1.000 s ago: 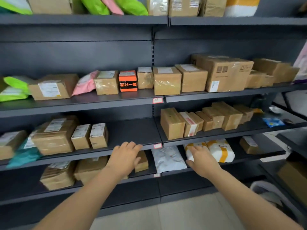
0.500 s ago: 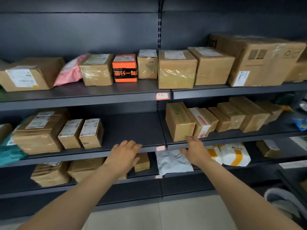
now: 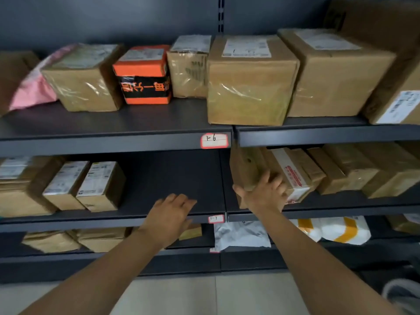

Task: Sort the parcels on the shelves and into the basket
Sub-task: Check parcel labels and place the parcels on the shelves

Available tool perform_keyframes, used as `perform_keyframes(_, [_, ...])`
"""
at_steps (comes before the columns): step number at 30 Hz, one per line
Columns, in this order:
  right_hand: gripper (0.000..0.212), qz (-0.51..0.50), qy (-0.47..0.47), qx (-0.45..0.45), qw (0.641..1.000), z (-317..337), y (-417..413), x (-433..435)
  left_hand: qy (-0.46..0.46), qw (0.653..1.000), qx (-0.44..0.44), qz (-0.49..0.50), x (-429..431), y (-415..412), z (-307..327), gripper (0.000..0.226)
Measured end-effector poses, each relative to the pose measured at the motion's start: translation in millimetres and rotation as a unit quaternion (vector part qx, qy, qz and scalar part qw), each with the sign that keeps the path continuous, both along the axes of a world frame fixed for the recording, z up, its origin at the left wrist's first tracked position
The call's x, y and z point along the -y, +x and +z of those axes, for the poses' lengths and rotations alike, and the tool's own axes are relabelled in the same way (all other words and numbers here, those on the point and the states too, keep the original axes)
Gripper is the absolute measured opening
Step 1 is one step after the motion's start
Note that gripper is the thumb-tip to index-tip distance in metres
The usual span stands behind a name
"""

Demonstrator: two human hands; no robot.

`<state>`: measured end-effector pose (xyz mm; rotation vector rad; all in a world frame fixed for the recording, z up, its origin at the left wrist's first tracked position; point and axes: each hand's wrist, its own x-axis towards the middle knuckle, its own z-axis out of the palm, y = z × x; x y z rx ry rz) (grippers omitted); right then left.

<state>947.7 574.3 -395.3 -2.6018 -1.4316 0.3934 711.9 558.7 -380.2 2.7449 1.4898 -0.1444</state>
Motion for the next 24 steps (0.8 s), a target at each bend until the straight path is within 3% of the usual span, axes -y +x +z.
perform_keyframes(8, [0.106,-0.037,0.065,0.047,0.996,-24,-6,-7,-0.031,0.999,0.022,0.019,-21,-15,-24,0.054])
perform_keyframes(17, [0.115,0.148,0.184,0.212,0.948,-35,-75,-1,-0.045,0.996,0.065,0.035,-37,-37,-29,0.061])
perform_keyframes(21, [0.113,0.232,0.186,0.215,0.930,-52,-101,9,-0.064,0.994,0.089,0.016,-44,-41,-29,0.058])
perform_keyframes(24, [0.107,0.271,0.203,0.154,0.928,-56,-105,14,-0.076,0.992,0.100,0.015,-46,-41,-31,0.058])
